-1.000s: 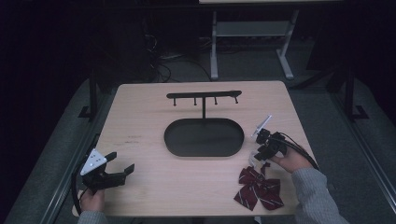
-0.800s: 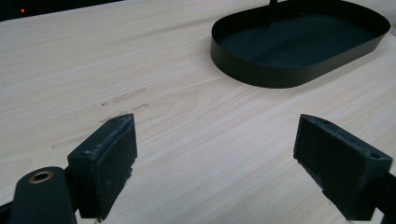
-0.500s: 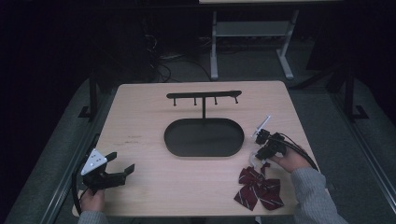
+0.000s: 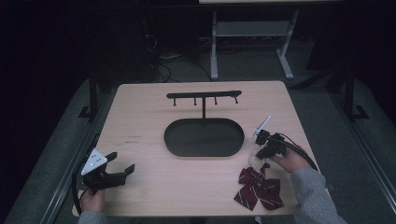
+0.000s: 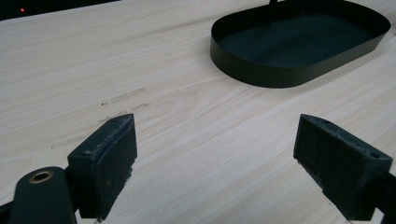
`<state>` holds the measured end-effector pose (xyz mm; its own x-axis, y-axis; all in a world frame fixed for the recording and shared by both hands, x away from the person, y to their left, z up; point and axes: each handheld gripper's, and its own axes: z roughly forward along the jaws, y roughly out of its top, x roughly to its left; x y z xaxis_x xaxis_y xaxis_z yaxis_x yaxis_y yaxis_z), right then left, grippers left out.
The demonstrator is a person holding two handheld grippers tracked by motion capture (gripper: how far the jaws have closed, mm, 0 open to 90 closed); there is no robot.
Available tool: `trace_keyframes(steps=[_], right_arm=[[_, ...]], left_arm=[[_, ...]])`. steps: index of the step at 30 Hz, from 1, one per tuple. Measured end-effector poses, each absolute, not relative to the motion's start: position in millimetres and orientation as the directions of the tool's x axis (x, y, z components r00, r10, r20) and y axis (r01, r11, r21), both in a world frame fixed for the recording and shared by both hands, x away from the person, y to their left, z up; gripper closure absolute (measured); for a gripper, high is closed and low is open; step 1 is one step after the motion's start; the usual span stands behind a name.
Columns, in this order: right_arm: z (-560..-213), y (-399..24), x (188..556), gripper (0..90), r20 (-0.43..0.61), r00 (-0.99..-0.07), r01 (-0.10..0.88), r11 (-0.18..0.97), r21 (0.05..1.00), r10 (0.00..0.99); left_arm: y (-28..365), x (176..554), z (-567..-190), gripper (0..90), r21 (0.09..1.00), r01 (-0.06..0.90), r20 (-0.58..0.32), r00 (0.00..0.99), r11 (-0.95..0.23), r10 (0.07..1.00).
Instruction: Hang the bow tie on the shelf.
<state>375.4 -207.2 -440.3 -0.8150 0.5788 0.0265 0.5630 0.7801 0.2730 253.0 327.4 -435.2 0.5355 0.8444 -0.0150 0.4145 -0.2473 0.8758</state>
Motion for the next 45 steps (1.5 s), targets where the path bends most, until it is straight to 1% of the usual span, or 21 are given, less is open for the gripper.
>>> trace_keyframes(steps=[7, 29, 45], right_arm=[[-434, -207, 370, 87.6, 0.044, -0.826, 0.547, 0.781, 0.300, 0.562], [-402, -197, 350, 87.7, 0.008, -0.876, 0.448, 0.808, 0.382, 0.482], [-381, -187, 340, 87.7, -0.021, -0.903, 0.383, 0.827, 0.411, 0.428]], left_arm=[[327, 253, -435, 13.1, 0.878, 0.413, -0.018, 0.536, -0.244, 0.844], [328, 253, -435, 13.1, 0.873, 0.418, -0.015, 0.537, -0.251, 0.843], [327, 253, -435, 13.1, 0.872, 0.421, -0.018, 0.537, -0.250, 0.843]])
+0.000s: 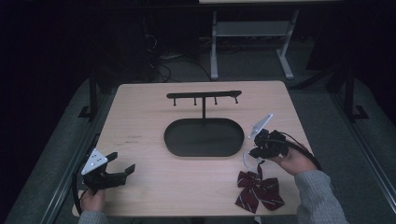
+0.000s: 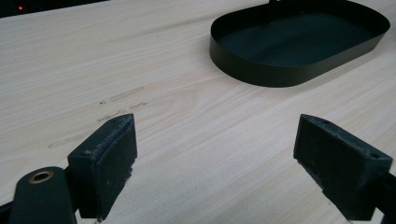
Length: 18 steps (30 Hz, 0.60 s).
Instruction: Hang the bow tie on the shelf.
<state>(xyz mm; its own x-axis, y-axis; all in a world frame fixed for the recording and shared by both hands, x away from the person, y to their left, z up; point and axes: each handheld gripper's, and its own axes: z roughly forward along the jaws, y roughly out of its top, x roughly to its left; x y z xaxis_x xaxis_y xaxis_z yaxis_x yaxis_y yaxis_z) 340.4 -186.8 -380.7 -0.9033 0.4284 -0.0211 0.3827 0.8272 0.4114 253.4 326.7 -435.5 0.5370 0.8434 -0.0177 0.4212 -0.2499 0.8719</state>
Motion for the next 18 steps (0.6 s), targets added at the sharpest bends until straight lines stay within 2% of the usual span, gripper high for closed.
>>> trace_keyframes(steps=[18], right_arm=[[-357, -174, 332, 87.7, -0.052, -0.926, 0.315, 0.839, 0.444, 0.375]], left_arm=[[327, 253, -435, 13.1, 0.876, 0.416, -0.018, 0.536, -0.245, 0.844]])
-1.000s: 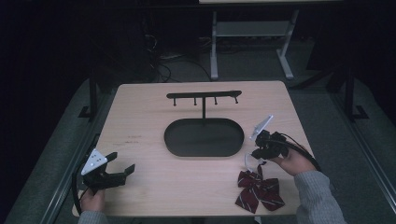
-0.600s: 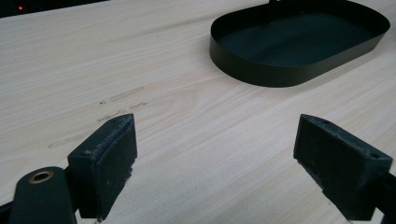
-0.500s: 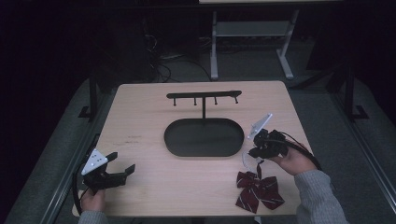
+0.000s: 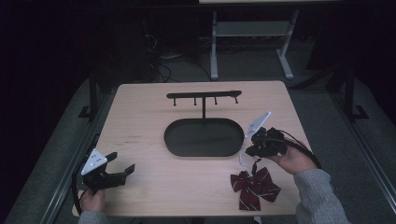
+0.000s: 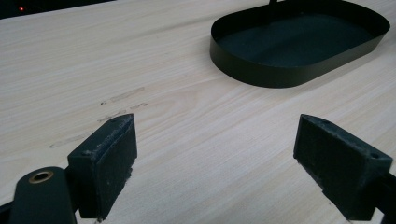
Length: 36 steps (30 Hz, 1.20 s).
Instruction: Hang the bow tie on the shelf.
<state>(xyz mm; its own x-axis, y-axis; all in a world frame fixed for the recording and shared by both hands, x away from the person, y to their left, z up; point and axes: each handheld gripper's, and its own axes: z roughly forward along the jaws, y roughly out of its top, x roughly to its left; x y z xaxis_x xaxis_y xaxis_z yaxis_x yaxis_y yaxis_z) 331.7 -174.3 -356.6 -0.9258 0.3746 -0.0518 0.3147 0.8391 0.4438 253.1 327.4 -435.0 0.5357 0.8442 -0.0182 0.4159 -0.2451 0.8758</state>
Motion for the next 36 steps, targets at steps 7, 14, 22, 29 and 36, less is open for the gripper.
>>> trace_keyframes(steps=[7, 14, 22, 29, 36], right_arm=[[-350, -171, 331, 87.7, -0.058, -0.931, 0.298, 0.841, 0.452, 0.361], [-344, -167, 331, 87.7, -0.066, -0.936, 0.280, 0.845, 0.455, 0.346], [-338, -160, 332, 87.7, -0.073, -0.944, 0.253, 0.848, 0.465, 0.321], [-329, -153, 333, 87.7, -0.079, -0.947, 0.238, 0.846, 0.478, 0.311], [-322, -146, 335, 87.8, -0.090, -0.951, 0.218, 0.850, 0.479, 0.295]], left_arm=[[324, 254, -436, 13.1, 0.873, 0.415, -0.013, 0.542, -0.255, 0.840], [326, 255, -437, 13.1, 0.874, 0.418, -0.018, 0.538, -0.248, 0.843], [326, 256, -437, 13.1, 0.872, 0.421, -0.018, 0.538, -0.250, 0.843], [327, 255, -437, 13.1, 0.875, 0.419, -0.022, 0.534, -0.242, 0.845], [327, 255, -436, 13.1, 0.876, 0.418, -0.021, 0.535, -0.243, 0.845]])
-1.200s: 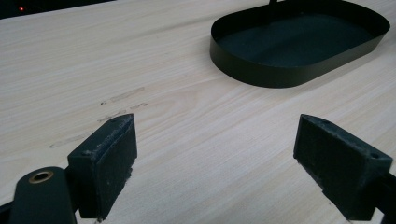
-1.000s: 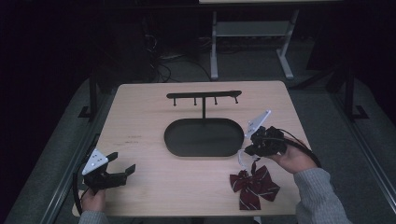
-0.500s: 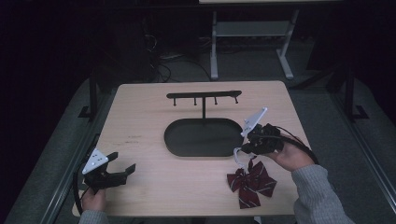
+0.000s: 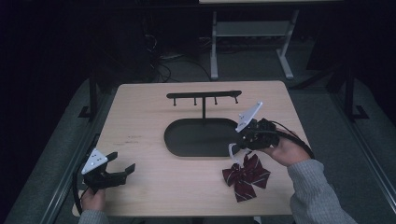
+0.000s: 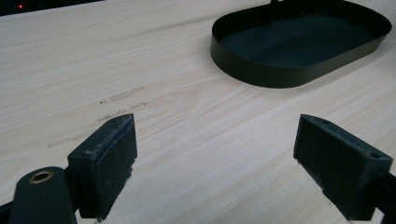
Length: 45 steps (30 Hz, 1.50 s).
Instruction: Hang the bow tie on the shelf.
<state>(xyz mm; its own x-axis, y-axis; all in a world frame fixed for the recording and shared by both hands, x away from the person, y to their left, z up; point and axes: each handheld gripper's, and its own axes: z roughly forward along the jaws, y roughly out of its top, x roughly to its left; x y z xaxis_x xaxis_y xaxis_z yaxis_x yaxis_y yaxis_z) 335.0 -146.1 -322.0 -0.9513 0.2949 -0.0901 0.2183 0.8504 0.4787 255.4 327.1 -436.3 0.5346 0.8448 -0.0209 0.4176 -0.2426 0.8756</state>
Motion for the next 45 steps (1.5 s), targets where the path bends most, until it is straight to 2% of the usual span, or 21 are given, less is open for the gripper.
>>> trace_keyframes(steps=[24, 45], right_arm=[[-294, -121, 346, 87.8, -0.115, -0.964, 0.155, 0.856, 0.494, 0.241], [-281, -103, 360, 87.7, -0.111, -0.969, 0.139, 0.862, 0.487, 0.219]], left_arm=[[330, 254, -435, 13.1, 0.882, 0.411, -0.023, 0.528, -0.232, 0.849], [332, 253, -434, 13.1, 0.885, 0.410, -0.028, 0.522, -0.222, 0.853]])
